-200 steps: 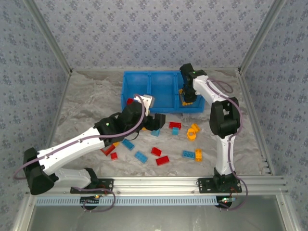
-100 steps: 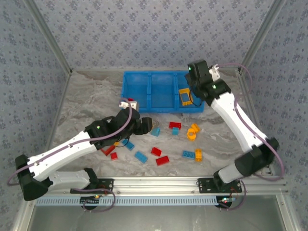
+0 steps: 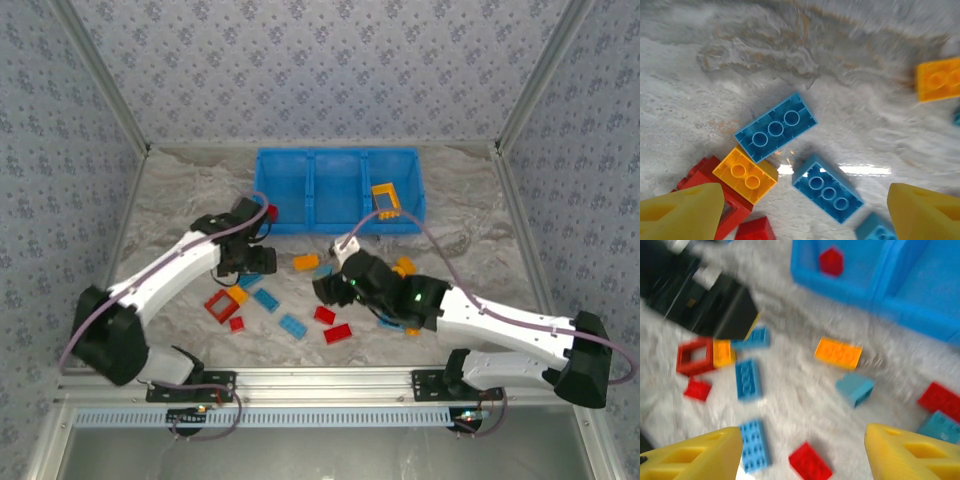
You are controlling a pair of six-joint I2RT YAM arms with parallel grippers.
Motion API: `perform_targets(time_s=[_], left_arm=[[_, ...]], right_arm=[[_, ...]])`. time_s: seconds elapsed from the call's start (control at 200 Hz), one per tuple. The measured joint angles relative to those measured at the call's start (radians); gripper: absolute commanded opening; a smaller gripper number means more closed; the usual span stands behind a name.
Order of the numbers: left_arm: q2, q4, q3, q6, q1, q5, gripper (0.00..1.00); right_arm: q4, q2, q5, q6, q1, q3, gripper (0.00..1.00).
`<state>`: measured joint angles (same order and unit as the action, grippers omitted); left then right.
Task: Sort the legos into containers by color
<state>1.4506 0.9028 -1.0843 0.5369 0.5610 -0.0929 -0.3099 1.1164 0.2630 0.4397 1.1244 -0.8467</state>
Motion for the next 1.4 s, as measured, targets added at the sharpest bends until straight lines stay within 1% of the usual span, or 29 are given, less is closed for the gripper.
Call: perform_targets(time_s=[0.07, 0.205, 0.365, 0.45, 0.695, 0.809, 0.944, 1.039, 1.179, 1.349, 1.399], left_arm=[[0.085, 0.016, -0.026, -0.068, -0.001, -0.008, 0.86], [0.187, 0.023, -0.063, -0.155, -0.027, -0.025, 0.86], [0.288, 0.019, -0.109, -0.216, -0.050, -0.032, 0.85], [0.320, 0.019, -0.113, -0.238, -0.050, -0.032, 0.84], [0.354, 0.018, -0.113, -0.267, -0.051, -0.026, 0.79], [0.355, 0.018, -0.112, -0.271, -0.053, -0.028, 0.73], [0.360, 0.017, -0.111, -0.277, -0.056, -0.042, 0.70], [0.366, 0.014, -0.103, -0.277, -0.057, -0.053, 0.63], [0.380, 0.011, -0.085, -0.283, -0.057, -0.057, 0.60], [0.383, 0.000, -0.081, -0.286, -0.057, -0.051, 0.52], [0.383, -0.003, -0.081, -0.288, -0.057, -0.051, 0.48]], right_arm=[[0.018, 0.000, 0.001, 0.000, 0.021, 0.032, 0.69], [0.073, 0.000, -0.004, 0.000, 0.042, 0.046, 0.70], [0.158, 0.000, -0.049, -0.016, 0.071, 0.060, 0.73], [0.186, 0.000, -0.074, -0.023, 0.085, 0.072, 0.73], [0.214, 0.000, -0.093, -0.022, 0.097, 0.095, 0.73], [0.219, 0.000, -0.092, -0.019, 0.100, 0.097, 0.73], [0.225, 0.000, -0.092, -0.019, 0.100, 0.097, 0.73], [0.225, 0.000, -0.092, -0.019, 0.100, 0.097, 0.73], [0.229, 0.002, -0.092, -0.017, 0.100, 0.097, 0.73], [0.238, 0.015, -0.092, -0.007, 0.100, 0.097, 0.73], [0.240, 0.018, -0.092, -0.006, 0.100, 0.097, 0.73]])
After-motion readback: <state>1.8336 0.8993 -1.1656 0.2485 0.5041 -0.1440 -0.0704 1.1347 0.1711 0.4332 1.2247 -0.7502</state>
